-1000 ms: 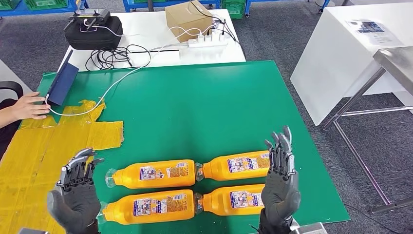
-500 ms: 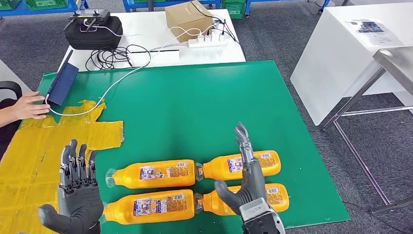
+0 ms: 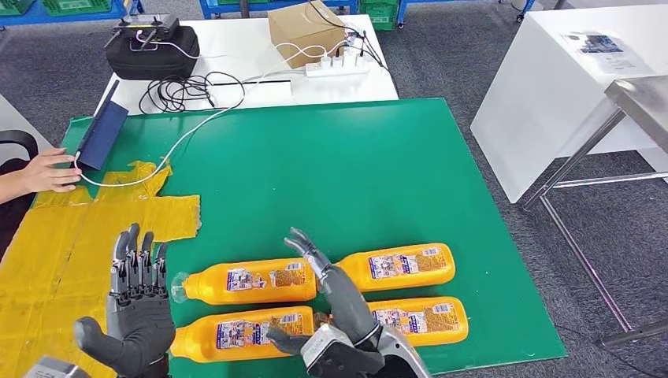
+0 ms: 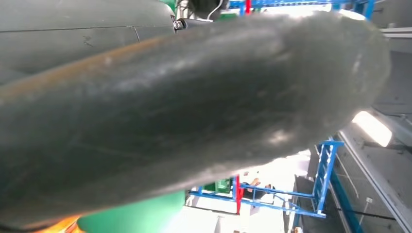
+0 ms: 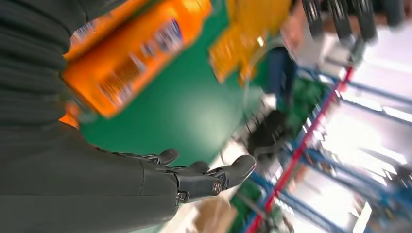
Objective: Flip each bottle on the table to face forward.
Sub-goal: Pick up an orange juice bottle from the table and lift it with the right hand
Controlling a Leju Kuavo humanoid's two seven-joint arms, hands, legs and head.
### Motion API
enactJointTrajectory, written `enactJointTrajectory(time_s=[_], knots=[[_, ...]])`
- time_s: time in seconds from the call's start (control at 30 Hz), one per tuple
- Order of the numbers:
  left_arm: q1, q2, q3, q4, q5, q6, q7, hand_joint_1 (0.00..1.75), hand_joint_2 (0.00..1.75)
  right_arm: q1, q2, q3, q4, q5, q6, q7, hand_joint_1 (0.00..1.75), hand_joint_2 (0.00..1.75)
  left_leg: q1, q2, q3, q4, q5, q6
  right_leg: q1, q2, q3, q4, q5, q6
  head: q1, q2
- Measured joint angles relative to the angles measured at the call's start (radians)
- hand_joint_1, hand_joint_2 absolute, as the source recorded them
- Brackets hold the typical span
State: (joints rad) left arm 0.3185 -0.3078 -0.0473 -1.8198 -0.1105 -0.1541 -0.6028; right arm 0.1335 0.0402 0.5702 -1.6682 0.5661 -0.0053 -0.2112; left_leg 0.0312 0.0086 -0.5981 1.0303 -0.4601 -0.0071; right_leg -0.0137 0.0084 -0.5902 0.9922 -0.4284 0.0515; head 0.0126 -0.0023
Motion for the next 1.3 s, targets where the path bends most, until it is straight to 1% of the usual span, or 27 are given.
enactJointTrajectory(time_s=[0.2, 0.3, 0.43, 0.57, 0.77, 0.93, 1.07, 1.17, 1.3], knots=[[-0.018, 0.01, -0.014, 0.039, 0.037, 0.006, 0.021, 0.0, 0.0, -0.037, -0.08, 0.099, 0.071, -0.026, 0.053, 0.094, 0.0, 1.75, 0.0, 0.0, 0.0, 0.0, 0.0, 0.0, 0.0, 0.0, 0.0, 0.0, 0.0, 0.0, 0.0, 0.0], [-0.032, 0.022, -0.03, 0.057, 0.053, 0.012, 0.031, 0.0, 0.0, -0.063, -0.114, 0.145, 0.114, -0.031, 0.078, 0.125, 0.0, 1.75, 0.0, 0.0, 0.0, 0.0, 0.0, 0.0, 0.0, 0.0, 0.0, 0.0, 0.0, 0.0, 0.0, 0.0], [-0.045, 0.036, -0.049, 0.076, 0.062, 0.017, 0.039, 0.0, 0.0, -0.095, -0.148, 0.189, 0.158, -0.016, 0.099, 0.154, 0.0, 1.75, 0.0, 0.0, 0.0, 0.0, 0.0, 0.0, 0.0, 0.0, 0.0, 0.0, 0.0, 0.0, 0.0, 0.0], [-0.051, 0.047, -0.061, 0.089, 0.07, 0.019, 0.043, 0.0, 0.0, -0.131, -0.17, 0.221, 0.186, 0.0, 0.114, 0.177, 0.0, 1.75, 0.0, 0.0, 0.0, 0.0, 0.0, 0.0, 0.0, 0.0, 0.0, 0.0, 0.0, 0.0, 0.0, 0.0], [-0.059, 0.058, -0.073, 0.103, 0.075, 0.019, 0.045, 0.0, 0.0, -0.164, -0.188, 0.248, 0.213, 0.003, 0.117, 0.186, 0.0, 1.75, 0.0, 0.0, 0.0, 0.0, 0.0, 0.0, 0.0, 0.0, 0.0, 0.0, 0.0, 0.0, 0.0, 0.0], [-0.063, 0.064, -0.076, 0.112, 0.078, 0.018, 0.05, 0.0, 0.0, -0.204, -0.193, 0.275, 0.238, 0.025, 0.13, 0.206, 0.0, 1.75, 0.0, 0.0, 0.0, 0.0, 0.0, 0.0, 0.0, 0.0, 0.0, 0.0, 0.001, 0.0, 0.0, 0.0], [-0.067, 0.067, -0.081, 0.117, 0.078, 0.011, 0.054, 0.0, 0.0, -0.268, -0.19, 0.323, 0.277, 0.096, 0.132, 0.231, 0.0, 1.75, 0.0, 0.0, 0.0, 0.0, 0.001, 0.0, 0.0, 0.0, 0.0, 0.0, 0.002, -0.002, 0.0, 0.0], [-0.068, 0.068, -0.083, 0.119, 0.078, 0.009, 0.056, 0.0, 0.0, -0.3, -0.184, 0.35, 0.299, 0.121, 0.133, 0.237, 0.0, 1.75, 0.0, 0.0, 0.0, 0.0, 0.001, 0.0, 0.0, 0.0, 0.0, 0.0, 0.002, -0.002, 0.0, 0.0], [-0.073, 0.068, -0.084, 0.121, 0.078, 0.007, 0.057, 0.0, 0.0, -0.349, -0.172, 0.391, 0.342, 0.146, 0.179, 0.239, 0.0, 1.75, 0.0, 0.0, 0.0, 0.0, 0.001, 0.0, 0.0, 0.0, 0.0, 0.0, 0.002, -0.002, 0.0, 0.0]])
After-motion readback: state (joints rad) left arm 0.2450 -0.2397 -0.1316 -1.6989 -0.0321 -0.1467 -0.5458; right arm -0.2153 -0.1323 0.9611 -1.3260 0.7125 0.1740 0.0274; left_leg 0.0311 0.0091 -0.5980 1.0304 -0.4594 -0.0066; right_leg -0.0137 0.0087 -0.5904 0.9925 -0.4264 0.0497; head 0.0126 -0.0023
